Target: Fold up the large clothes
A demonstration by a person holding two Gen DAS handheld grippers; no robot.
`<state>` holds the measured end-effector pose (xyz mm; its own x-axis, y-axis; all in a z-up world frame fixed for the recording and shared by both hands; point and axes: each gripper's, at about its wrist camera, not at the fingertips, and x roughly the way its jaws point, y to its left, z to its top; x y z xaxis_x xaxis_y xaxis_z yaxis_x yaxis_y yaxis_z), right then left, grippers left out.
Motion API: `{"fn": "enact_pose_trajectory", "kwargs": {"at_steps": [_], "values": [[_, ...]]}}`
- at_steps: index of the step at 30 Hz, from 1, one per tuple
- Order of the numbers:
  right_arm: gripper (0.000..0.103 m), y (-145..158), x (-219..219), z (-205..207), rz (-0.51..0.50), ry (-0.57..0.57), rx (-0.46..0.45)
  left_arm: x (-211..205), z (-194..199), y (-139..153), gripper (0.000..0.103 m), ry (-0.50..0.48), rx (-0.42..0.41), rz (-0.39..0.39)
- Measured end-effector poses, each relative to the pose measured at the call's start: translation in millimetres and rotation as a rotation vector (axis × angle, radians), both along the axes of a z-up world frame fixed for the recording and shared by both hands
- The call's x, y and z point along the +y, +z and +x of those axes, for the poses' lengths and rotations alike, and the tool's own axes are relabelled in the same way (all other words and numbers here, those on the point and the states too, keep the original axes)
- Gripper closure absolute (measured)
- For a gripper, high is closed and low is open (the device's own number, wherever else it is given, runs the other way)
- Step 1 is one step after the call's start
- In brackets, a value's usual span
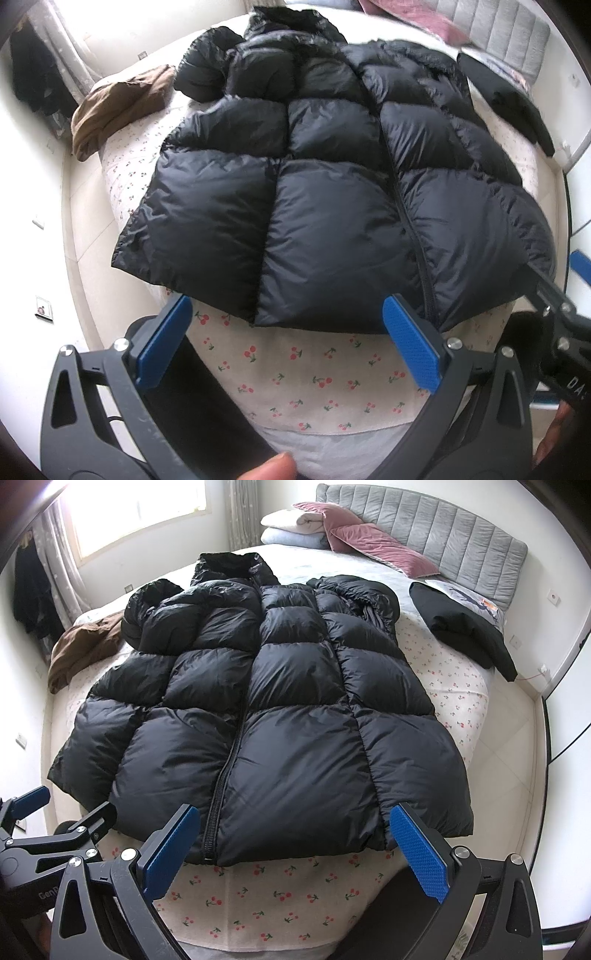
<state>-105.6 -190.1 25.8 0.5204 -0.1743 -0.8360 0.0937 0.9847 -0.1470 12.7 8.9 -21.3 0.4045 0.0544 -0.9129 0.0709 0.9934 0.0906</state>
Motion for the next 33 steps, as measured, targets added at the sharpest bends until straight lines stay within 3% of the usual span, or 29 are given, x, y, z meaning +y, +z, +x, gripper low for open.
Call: {"fn": "enact_pose_trajectory", "kwargs": {"at_steps": [6,8,12,17,22,24,27,33], "values": [[0.0,6.2,-15.7,2.4,-0.112,0.077,-0.079,19.0,11.7,-2.8,0.001,-0.09,0.06,-0.209],[0.0,11.8,-27.7,6.3,-0.109,0.093,-0.07,30.3,16.2,-3.6,0.001,-0.131,0.069,-0.234],[0.0,13.5,-67.8,15.4,0.075,0.094,-0.098,67.4,32.0,2.1,0.001,-0.161,0.101,-0.29],[0.0,18.5,-129.8,28.1,0.212,0.125,-0.057,139.1,57.3,9.9,0.001,-0.072,0.049,-0.276],[0.0,-0.3,-188.3,43.7,0.36,0.08,-0.016,194.9,82.0,-13.0,0.003,0.014,0.079,-0.298],[0.0,-13.7,-214.3,51.2,0.454,0.044,0.001,213.4,93.5,-30.0,0.007,0.041,0.117,-0.357],[0.0,-35.8,-250.3,56.3,0.589,-0.02,0.023,226.5,100.6,-47.2,0.021,-0.018,0.081,-0.439],[0.001,-81.8,-306.2,58.6,0.807,-0.124,0.017,230.8,120.1,-85.2,0.023,-0.114,0.067,-0.53]]}}
